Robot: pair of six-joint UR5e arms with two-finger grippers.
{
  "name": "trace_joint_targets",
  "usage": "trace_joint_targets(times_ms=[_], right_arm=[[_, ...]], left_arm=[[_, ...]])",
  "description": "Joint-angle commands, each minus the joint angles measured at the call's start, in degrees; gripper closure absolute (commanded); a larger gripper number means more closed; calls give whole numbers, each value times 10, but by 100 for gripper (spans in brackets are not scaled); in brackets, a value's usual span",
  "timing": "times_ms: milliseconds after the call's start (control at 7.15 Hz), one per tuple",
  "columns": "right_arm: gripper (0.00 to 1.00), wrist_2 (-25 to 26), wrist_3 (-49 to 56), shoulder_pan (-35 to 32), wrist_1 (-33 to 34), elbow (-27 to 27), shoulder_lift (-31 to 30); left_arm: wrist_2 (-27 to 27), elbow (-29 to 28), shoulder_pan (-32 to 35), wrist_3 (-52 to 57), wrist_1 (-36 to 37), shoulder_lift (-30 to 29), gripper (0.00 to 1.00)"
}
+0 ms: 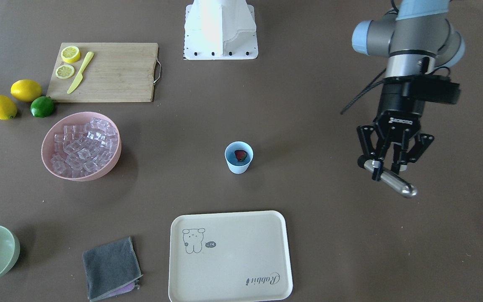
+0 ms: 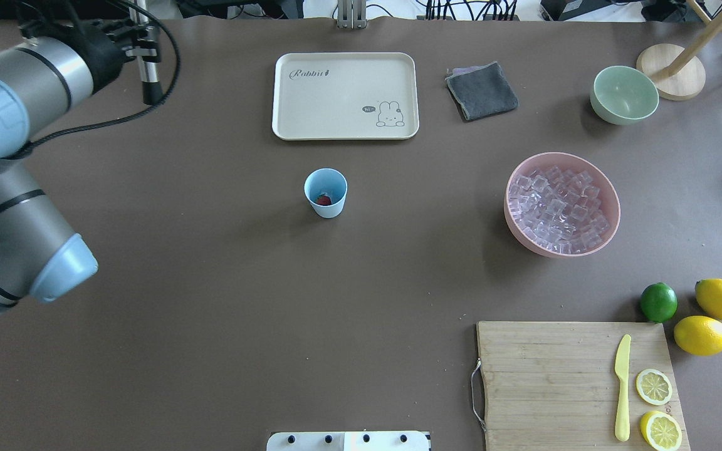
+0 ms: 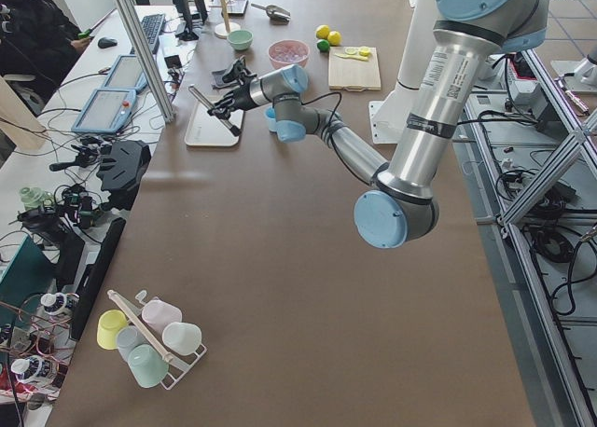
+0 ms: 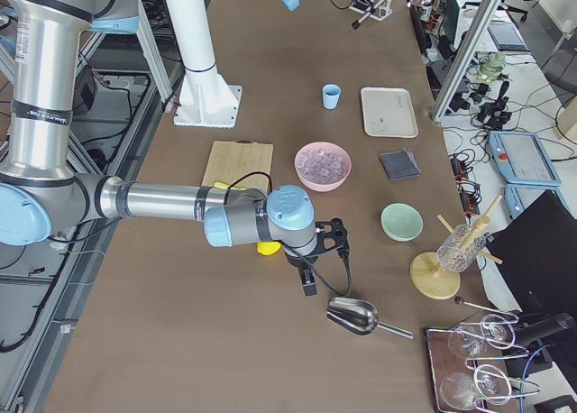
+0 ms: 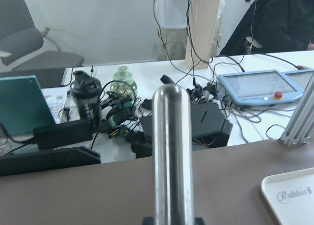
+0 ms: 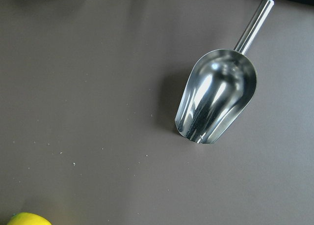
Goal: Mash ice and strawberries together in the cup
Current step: 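Lift the metal pestle rod upright with the left gripper, then carry the pestle rod with the left gripper above the blue cup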
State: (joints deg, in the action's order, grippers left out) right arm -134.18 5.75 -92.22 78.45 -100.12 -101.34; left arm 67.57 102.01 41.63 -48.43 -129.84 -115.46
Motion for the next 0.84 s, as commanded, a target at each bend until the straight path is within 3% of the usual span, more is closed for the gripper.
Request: trace_joint_targets(times_ms=[0,419,699], right_arm=[[0,8,1,-8,9,7,-1],[0,13,1,-19,12,16,3],[0,8,1,-21,12,16,1]], left_arm=[[-176,-51,-124,-2,93,-154,73],[-206,-135,-166,-52,89,-202,74],[-207,-153,-169,-65,-3,-182,74]])
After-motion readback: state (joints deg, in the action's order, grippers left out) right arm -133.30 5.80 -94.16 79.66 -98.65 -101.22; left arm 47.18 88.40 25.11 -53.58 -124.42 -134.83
